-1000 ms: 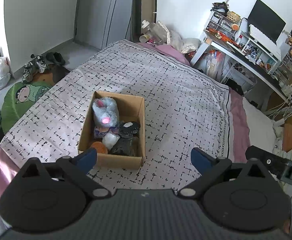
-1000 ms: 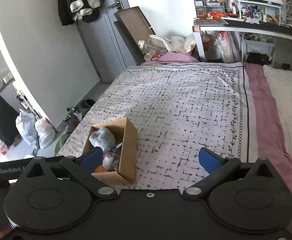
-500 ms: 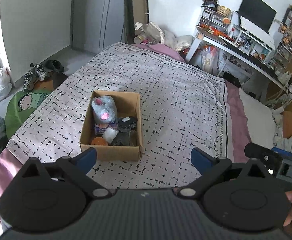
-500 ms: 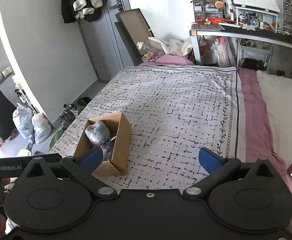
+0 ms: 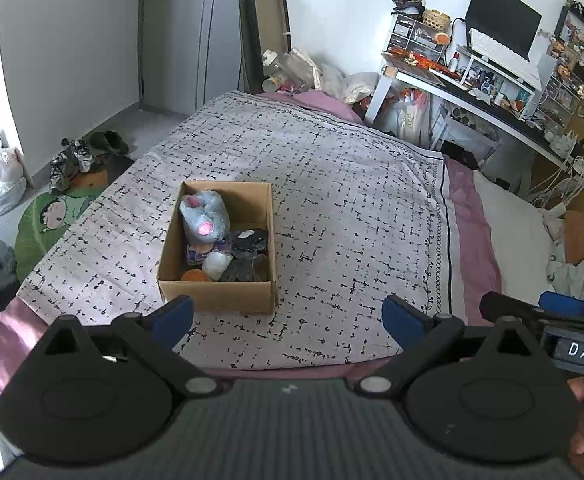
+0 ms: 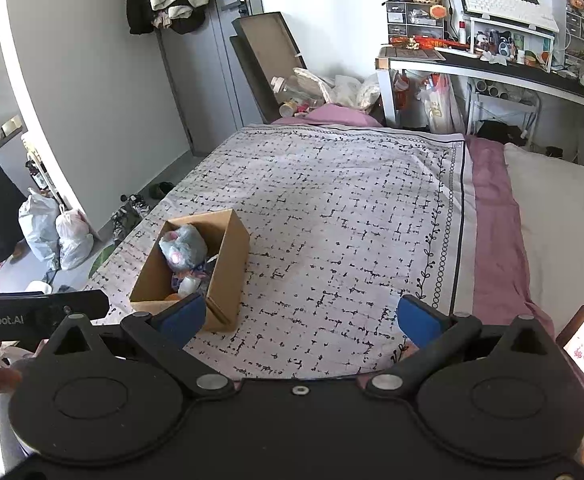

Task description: Organize soft objects

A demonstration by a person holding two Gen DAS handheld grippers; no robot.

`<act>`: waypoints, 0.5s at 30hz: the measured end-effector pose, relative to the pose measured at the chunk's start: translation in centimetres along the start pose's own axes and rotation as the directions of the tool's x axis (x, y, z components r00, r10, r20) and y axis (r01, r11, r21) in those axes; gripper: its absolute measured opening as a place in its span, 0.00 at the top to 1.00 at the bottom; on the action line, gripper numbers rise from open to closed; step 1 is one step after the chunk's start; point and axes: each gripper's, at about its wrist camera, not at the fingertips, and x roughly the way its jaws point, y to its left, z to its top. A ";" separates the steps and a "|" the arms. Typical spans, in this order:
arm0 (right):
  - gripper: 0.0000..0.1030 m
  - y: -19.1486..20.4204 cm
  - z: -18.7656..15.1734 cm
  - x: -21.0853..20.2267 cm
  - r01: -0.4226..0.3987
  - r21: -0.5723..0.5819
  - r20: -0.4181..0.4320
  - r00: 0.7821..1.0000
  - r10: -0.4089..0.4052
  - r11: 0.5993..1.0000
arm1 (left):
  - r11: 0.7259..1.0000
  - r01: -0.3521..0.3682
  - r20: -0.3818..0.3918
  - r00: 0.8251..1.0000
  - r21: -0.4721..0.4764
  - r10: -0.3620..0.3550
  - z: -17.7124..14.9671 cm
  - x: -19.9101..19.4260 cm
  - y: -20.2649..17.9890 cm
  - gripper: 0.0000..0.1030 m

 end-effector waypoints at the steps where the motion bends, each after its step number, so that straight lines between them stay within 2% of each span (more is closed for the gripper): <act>1: 0.00 0.0 0.0 0.0 0.000 0.000 0.000 1.000 0.000 1.000 | 1.000 -0.001 -0.002 1.000 0.000 0.001 0.0 0.0 0.0 0.03; 15: 0.00 -0.7 -0.2 0.4 0.009 -0.005 -0.007 1.000 -0.009 1.000 | 0.999 -0.020 0.001 1.000 0.031 0.020 -0.3 0.4 -0.9 0.03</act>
